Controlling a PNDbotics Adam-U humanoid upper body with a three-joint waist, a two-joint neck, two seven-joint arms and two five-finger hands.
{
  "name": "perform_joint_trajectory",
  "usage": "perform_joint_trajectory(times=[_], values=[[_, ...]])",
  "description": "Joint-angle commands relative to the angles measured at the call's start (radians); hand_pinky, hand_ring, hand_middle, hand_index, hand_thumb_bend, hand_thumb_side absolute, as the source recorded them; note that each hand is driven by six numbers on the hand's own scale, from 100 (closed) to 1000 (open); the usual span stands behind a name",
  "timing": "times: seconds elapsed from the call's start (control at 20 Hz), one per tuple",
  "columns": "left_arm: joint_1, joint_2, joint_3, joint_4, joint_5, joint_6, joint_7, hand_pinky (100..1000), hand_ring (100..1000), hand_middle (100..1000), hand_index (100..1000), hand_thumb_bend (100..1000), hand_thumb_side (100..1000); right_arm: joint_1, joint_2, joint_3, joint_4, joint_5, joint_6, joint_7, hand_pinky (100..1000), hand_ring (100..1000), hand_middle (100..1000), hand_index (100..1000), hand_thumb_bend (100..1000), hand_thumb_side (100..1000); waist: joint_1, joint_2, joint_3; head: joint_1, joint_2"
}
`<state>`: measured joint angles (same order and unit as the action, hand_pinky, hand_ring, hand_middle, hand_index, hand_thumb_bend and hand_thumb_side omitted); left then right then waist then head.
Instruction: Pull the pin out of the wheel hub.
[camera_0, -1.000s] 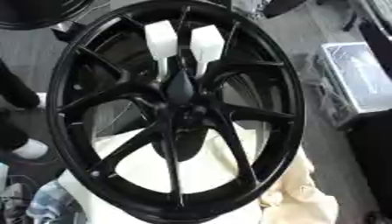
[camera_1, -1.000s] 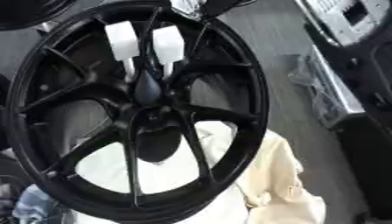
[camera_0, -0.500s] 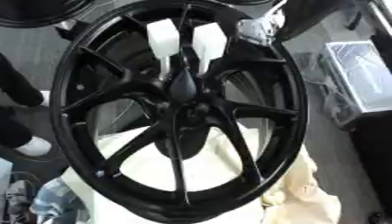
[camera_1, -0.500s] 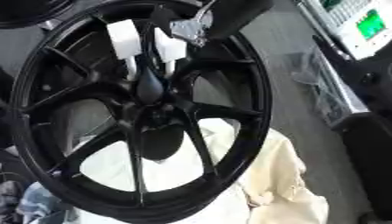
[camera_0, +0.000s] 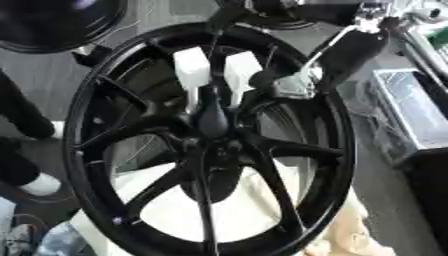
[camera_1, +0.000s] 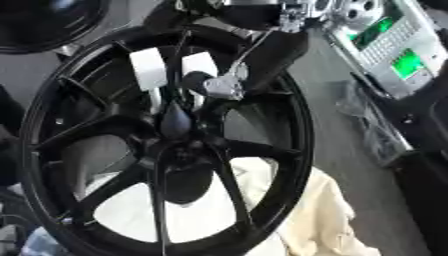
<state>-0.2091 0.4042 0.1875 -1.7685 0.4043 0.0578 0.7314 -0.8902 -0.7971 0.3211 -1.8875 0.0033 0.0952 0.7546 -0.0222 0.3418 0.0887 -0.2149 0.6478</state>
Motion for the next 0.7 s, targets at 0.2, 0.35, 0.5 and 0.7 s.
perform_joint_trajectory(times=[0.2,0.35,0.5,0.7], values=[[-0.002,0.018,0.01,-0.01,0.001,0.002,0.003,635,632,591,696,109,820,-0.007,-0.013,0.002,0.025,0.044,-0.027,0.008,1000,958,892,942,217,352,0.003,-0.012,0.004,-0.011,-0.009],[-0.004,0.018,0.009,-0.01,0.002,0.002,0.003,635,632,591,696,109,820,-0.005,-0.01,0.007,0.043,0.066,-0.04,0.015,1000,958,891,942,220,358,0.004,-0.007,0.006,-0.015,0.002],[-0.004,0.018,0.009,-0.01,0.003,0.002,0.004,635,632,590,696,107,821,-0.004,-0.008,0.01,0.055,0.083,-0.051,0.018,1000,957,890,941,218,367,0.005,-0.002,0.008,-0.015,0.009],[-0.005,0.016,0.008,-0.01,0.004,0.003,0.002,635,632,590,696,107,822,-0.004,-0.009,0.01,0.065,0.1,-0.059,0.011,1000,955,889,941,216,380,0.004,0.004,0.01,-0.013,0.014]])
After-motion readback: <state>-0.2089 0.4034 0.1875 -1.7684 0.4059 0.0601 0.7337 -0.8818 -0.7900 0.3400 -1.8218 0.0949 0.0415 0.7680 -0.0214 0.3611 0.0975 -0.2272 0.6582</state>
